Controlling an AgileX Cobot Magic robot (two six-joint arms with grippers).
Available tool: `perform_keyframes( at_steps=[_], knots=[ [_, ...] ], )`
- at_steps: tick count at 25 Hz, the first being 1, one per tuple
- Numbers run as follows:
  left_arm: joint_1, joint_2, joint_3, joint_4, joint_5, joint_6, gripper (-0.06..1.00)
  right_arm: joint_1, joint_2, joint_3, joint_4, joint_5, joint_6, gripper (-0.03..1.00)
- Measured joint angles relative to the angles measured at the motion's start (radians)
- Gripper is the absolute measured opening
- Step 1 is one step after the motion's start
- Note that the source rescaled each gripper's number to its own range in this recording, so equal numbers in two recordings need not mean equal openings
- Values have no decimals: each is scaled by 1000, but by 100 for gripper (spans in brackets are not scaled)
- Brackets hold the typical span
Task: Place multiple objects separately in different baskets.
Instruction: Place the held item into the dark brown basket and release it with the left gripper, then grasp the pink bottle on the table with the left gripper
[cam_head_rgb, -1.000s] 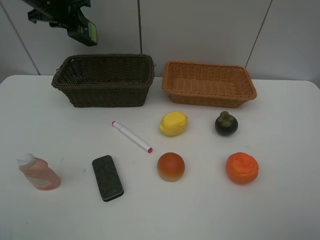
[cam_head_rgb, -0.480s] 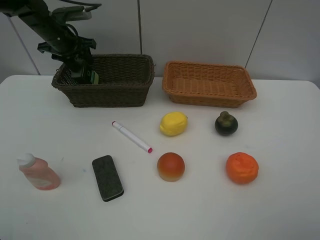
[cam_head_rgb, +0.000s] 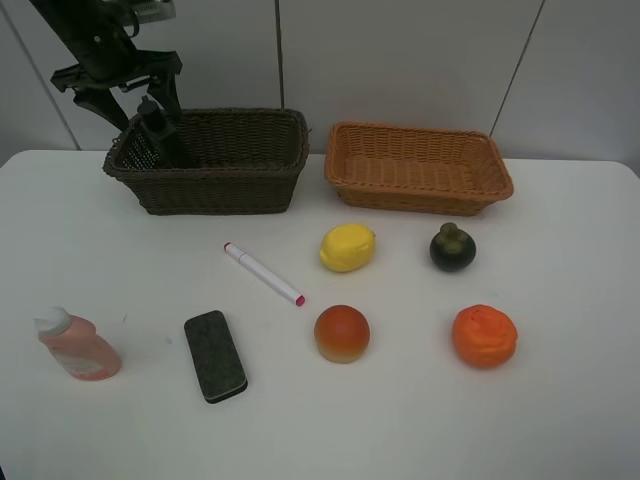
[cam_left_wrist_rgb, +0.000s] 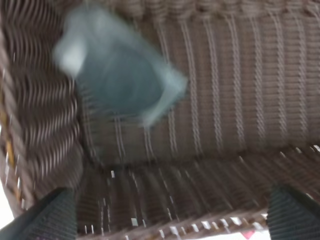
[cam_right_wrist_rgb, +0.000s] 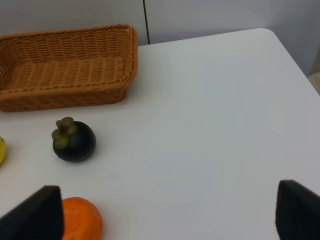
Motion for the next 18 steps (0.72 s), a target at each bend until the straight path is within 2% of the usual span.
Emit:
perform_keyframes(
  at_steps=[3, 7, 10, 18],
  knots=[
    [0, -21, -51, 5, 39, -62, 100, 0, 0, 0, 0, 0, 0, 100],
    [0, -94, -22, 4, 41, -88, 100, 0, 0, 0, 0, 0, 0, 100],
    [-4, -204, 93, 3, 41, -89, 100, 0, 0, 0, 0, 0, 0, 100],
    [-6, -645, 579, 3, 41, -92, 100, 0, 0, 0, 0, 0, 0, 100]
  ],
)
